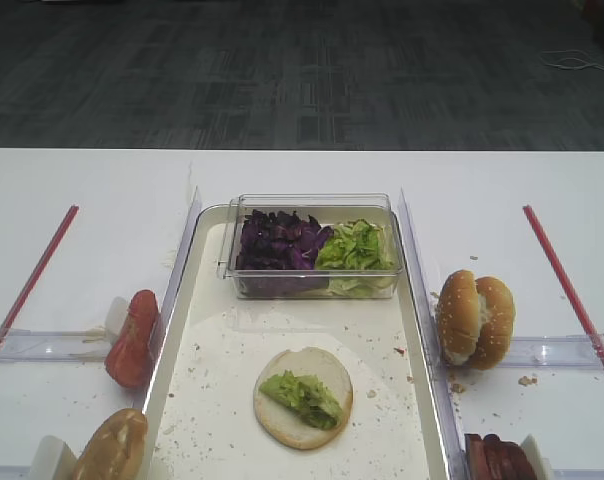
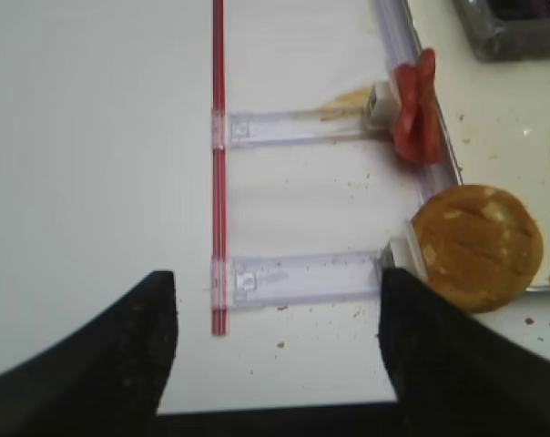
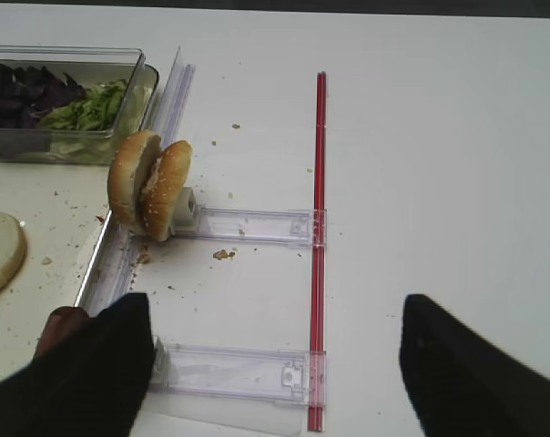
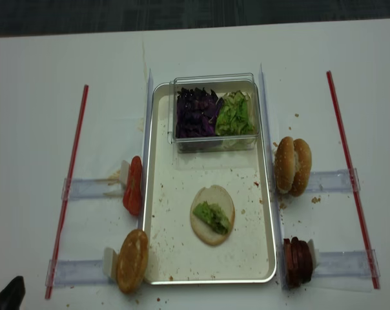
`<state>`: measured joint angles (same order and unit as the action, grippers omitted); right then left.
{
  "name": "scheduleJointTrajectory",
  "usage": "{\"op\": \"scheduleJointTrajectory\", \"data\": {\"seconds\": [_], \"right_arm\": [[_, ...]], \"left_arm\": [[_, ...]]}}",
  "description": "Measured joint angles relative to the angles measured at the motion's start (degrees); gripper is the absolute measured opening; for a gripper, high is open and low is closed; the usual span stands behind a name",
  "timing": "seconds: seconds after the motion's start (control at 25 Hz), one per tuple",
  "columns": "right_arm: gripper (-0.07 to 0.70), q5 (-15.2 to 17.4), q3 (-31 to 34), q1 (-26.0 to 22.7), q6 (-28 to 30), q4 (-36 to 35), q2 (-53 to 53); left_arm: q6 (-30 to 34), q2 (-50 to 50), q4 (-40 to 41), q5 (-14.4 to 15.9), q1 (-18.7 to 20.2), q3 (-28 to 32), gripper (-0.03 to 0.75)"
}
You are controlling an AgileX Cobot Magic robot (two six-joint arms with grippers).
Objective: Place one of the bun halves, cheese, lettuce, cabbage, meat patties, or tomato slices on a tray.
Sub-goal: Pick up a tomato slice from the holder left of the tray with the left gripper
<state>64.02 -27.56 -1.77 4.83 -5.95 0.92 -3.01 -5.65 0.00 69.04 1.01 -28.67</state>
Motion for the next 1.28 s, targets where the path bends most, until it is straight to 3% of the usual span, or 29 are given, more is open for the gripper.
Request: {"op": "scheduleJointTrajectory", "data": {"seconds": [0.56,0.92,1.08,1.28], "right_arm": [[0.59,0.0,0.0,0.0,0.0,0.0,0.0],[0.59,0.0,0.0,0.0,0.0,0.0,0.0],[0.59,0.0,0.0,0.0,0.0,0.0,0.0],[0.59,0.0,0.0,0.0,0.0,0.0,0.0]], "left_arm": [[0.0,-45.0,1.3,-2.2,0.0,0.0,0.471],[-2.9,-50.3,3.1,-3.4,0.0,0.0,0.471],[-4.2,-51.6,3.2,-6.6,0.0,-1.5,0.471],[-4.3,-60.9,5.6,-10.6,0.0,-8.5,0.471]]}}
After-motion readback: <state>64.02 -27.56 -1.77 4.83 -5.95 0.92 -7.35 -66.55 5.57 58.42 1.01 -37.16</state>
